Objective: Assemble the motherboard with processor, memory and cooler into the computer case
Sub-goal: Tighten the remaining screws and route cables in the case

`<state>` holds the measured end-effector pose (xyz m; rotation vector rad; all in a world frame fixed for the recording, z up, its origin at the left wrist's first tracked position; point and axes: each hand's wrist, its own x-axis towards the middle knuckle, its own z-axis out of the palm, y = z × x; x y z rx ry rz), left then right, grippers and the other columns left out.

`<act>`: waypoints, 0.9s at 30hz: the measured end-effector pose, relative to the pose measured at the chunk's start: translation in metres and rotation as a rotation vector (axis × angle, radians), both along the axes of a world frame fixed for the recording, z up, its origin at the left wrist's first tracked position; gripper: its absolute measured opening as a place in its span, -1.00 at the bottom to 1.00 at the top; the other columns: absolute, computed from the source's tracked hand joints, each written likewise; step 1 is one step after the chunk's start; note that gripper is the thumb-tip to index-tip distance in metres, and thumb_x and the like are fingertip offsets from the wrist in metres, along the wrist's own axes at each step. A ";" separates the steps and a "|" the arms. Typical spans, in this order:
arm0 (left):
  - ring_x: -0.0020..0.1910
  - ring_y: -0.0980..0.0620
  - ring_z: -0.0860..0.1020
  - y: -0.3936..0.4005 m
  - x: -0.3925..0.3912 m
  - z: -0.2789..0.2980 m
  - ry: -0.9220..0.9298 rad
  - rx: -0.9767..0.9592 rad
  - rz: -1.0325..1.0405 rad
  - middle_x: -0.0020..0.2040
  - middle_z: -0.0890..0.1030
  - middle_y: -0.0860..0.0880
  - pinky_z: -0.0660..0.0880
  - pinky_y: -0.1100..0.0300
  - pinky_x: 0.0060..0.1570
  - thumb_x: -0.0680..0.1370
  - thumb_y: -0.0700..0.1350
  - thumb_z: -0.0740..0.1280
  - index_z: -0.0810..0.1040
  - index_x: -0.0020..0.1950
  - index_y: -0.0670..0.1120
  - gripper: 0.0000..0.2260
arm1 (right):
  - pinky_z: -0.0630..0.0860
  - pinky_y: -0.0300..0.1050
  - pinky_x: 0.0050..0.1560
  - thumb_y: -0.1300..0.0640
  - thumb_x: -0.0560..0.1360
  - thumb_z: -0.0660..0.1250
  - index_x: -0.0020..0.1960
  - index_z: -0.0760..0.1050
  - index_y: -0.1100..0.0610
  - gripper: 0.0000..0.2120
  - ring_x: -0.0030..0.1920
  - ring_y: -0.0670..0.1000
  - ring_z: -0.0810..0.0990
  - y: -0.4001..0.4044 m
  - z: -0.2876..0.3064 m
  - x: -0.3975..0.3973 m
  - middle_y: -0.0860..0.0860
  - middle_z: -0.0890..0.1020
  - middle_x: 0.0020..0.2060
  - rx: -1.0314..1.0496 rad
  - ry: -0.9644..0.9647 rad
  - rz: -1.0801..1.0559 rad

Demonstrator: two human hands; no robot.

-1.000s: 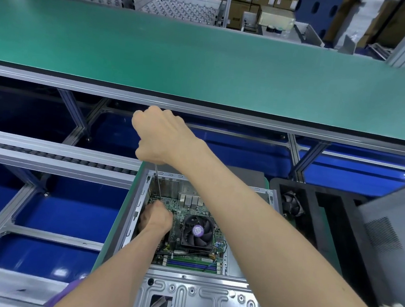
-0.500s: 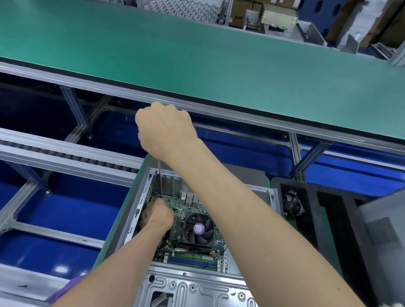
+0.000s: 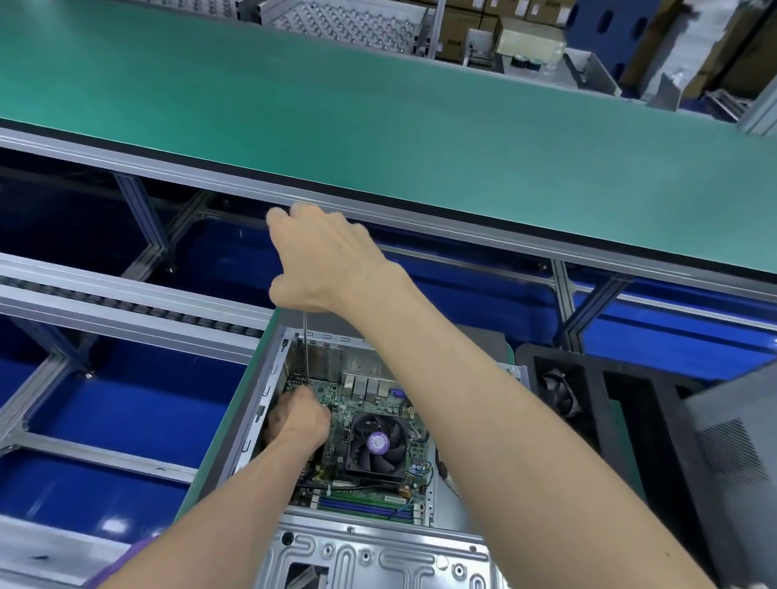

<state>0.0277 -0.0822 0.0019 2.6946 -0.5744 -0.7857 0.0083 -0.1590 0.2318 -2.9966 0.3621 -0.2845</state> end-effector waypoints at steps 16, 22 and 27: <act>-0.32 0.03 0.47 0.000 0.000 -0.002 -0.008 -0.005 0.015 -0.26 0.47 -0.03 0.45 0.15 -0.29 0.61 -0.15 0.30 0.56 0.11 -0.13 -0.88 | 0.25 -0.15 -0.39 0.23 0.42 0.29 -0.20 0.33 0.12 -0.86 -0.30 0.05 0.42 -0.004 0.007 0.002 0.02 0.39 -0.24 0.098 0.053 0.025; -0.20 -0.03 0.53 0.000 0.001 -0.003 -0.015 -0.006 0.011 -0.19 0.51 -0.05 0.48 0.14 -0.26 0.61 -0.12 0.31 0.54 0.14 -0.12 -0.86 | 0.27 -0.03 -0.25 0.05 0.54 0.30 -0.15 0.26 0.10 -0.76 -0.21 0.15 0.37 -0.004 -0.005 0.000 -0.01 0.27 -0.29 -0.113 -0.057 -0.077; -0.18 -0.06 0.49 -0.002 0.001 -0.006 -0.025 0.003 0.001 -0.14 0.50 -0.04 0.43 0.13 -0.22 0.60 -0.12 0.30 0.55 0.17 -0.12 -0.83 | 0.13 -0.15 -0.42 0.22 0.39 0.33 -0.06 0.35 0.14 -0.81 -0.21 0.14 0.41 -0.003 0.000 -0.002 0.03 0.39 -0.20 0.039 0.002 0.021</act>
